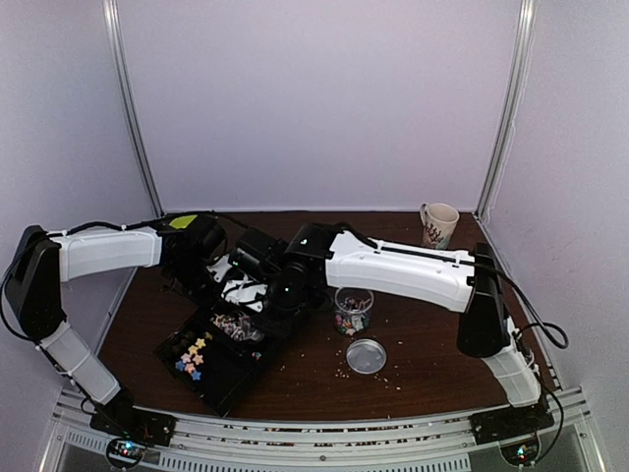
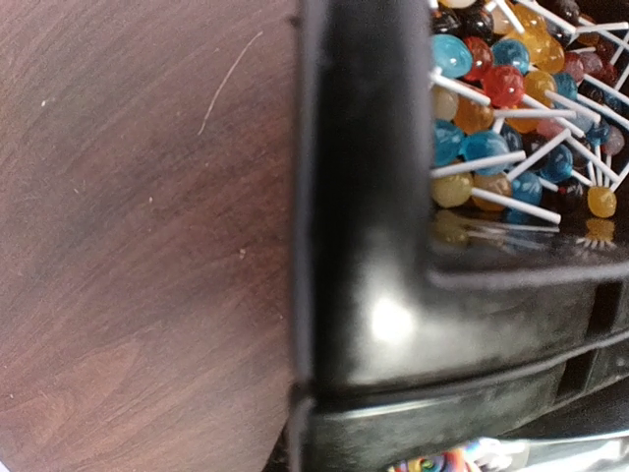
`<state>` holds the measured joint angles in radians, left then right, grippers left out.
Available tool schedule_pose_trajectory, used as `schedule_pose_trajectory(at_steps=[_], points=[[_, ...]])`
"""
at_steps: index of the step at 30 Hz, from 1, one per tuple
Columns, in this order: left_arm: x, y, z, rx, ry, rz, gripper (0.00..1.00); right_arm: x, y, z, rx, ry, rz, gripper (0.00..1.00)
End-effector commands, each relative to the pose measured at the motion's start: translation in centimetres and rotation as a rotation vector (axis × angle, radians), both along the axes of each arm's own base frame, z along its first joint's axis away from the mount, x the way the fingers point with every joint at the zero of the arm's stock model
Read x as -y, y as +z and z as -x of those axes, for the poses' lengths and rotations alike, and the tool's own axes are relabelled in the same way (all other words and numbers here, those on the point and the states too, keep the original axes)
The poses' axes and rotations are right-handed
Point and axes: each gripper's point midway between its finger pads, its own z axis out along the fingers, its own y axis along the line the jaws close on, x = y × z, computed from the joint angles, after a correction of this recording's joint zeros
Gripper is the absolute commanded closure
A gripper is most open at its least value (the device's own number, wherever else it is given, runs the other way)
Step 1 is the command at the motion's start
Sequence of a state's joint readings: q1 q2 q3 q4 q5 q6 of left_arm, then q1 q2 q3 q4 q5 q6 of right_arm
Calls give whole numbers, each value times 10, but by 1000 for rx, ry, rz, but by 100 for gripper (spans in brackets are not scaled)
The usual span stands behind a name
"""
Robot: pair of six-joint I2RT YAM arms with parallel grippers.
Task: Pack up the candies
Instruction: Scoop the fake candies from the storage box.
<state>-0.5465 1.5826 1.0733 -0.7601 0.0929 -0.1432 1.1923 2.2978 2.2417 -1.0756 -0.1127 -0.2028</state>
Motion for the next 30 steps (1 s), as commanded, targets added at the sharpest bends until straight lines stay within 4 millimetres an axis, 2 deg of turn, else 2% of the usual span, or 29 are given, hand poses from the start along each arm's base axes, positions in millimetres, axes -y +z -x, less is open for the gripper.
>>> schedule_pose_trajectory(at_steps=[1,8,14,18,25,30], points=[[50,68,-19,149,-50,295,100,-8,-42,14,-126,-43,42,100],[52,74,-18,159,-61,322,100,-18,-61,0,-102,-121,2,100],[53,77,-17,158,-60,342,100,-21,-65,-17,18,-163,-97,100],[50,76,-19,146,-46,352,100,-28,-58,-28,86,-204,-228,100],[49,75,-20,145,-39,352,100,-26,-66,-38,123,-288,-289,100],[36,65,-25,146,9,277,100,-18,-61,-48,178,-350,-340,100]])
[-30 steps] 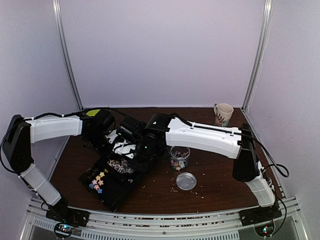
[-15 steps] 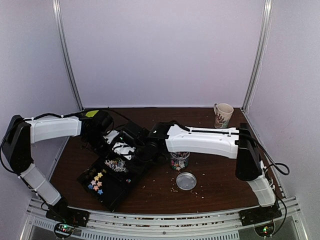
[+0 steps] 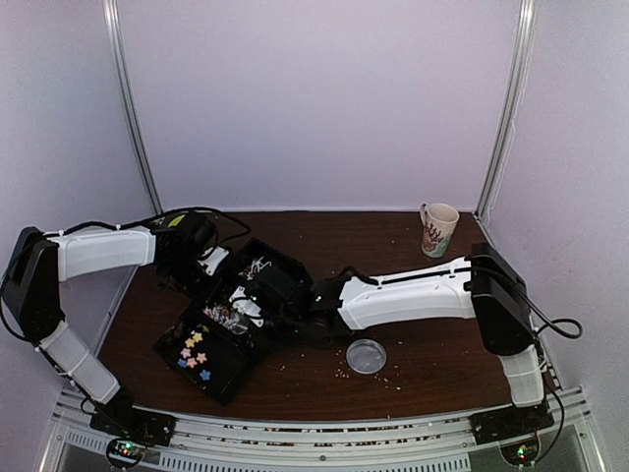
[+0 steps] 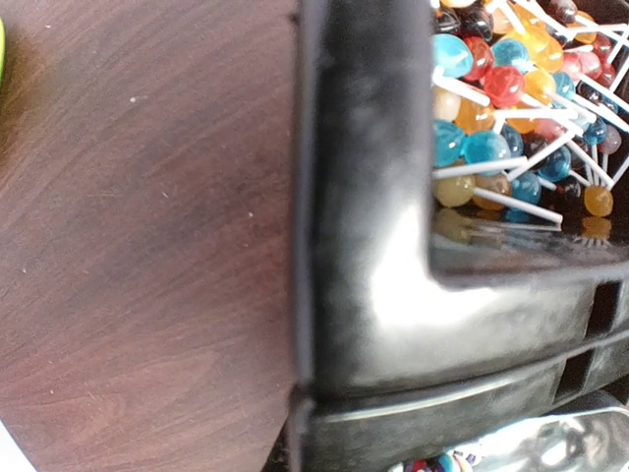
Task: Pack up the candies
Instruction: Scoop the fake candies from the storage box.
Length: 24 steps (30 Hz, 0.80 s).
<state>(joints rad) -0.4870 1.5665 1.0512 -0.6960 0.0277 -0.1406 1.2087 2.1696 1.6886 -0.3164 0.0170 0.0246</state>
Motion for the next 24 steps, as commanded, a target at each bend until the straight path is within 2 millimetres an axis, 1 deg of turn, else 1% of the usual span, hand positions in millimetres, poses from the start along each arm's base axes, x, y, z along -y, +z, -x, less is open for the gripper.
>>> schedule_pose_trajectory(at_steps=[1,4,6,7,9,11,13,16,19,21,22,24], points=[[58,63,-1,74,-82,300,100,12,-19,-23,64,-121,-24,100],[65,67,0,67,-100,350,100,17,-19,-29,80,-167,-31,100],[63,66,0,64,-91,350,100,27,-21,-40,106,-259,-5,100],[59,64,-2,68,-78,328,100,33,-22,-46,107,-304,10,100],[60,64,-2,65,-82,329,100,37,-23,-53,88,-352,11,100],[65,67,0,62,-99,358,100,34,-25,-52,62,-347,-12,100],[65,68,0,65,-100,364,100,30,-26,-50,56,-328,-27,100],[61,65,-2,70,-82,338,100,23,-24,-44,50,-275,-65,100],[53,60,-5,59,-49,318,100,21,-20,-41,76,-235,-116,100],[48,58,-9,57,-23,315,100,23,-19,-39,104,-215,-137,100],[46,58,-10,56,-15,313,100,23,-15,-40,122,-211,-166,100],[43,56,-11,53,-3,313,100,27,-15,-40,144,-207,-179,100]])
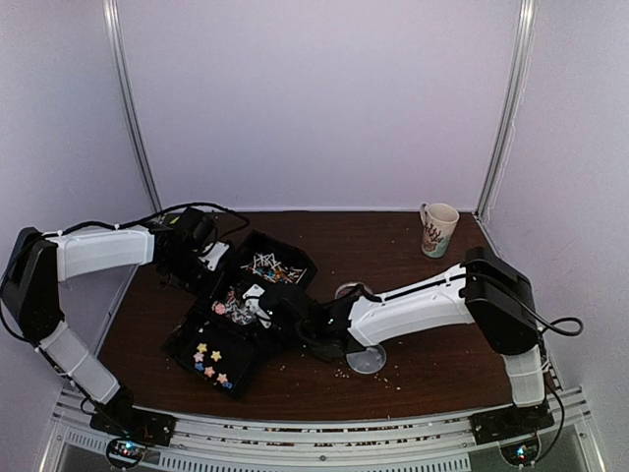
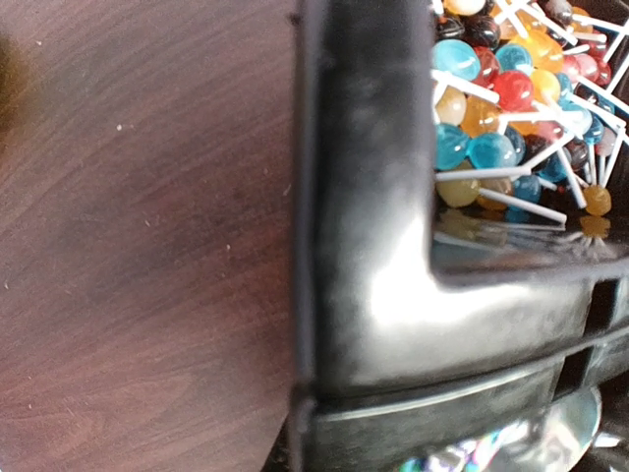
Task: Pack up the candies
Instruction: Scoop the fake candies from the storage box.
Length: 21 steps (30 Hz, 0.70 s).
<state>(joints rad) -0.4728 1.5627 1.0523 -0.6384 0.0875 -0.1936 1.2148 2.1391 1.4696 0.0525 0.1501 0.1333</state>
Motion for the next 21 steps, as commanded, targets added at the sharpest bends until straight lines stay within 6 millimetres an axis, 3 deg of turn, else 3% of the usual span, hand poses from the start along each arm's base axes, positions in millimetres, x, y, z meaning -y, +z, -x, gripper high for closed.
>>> schedule_pose_trajectory(at_steps=[1,10,21], points=[[32,49,-2,41,-43,220,100,24,-11,-20,69,-45,8,100],[27,48,-5,48,-25,202,100,28,-14,-21,77,-53,30,100],[13,41,-10,42,29,160,100,53,-2,-16,92,-82,16,100]])
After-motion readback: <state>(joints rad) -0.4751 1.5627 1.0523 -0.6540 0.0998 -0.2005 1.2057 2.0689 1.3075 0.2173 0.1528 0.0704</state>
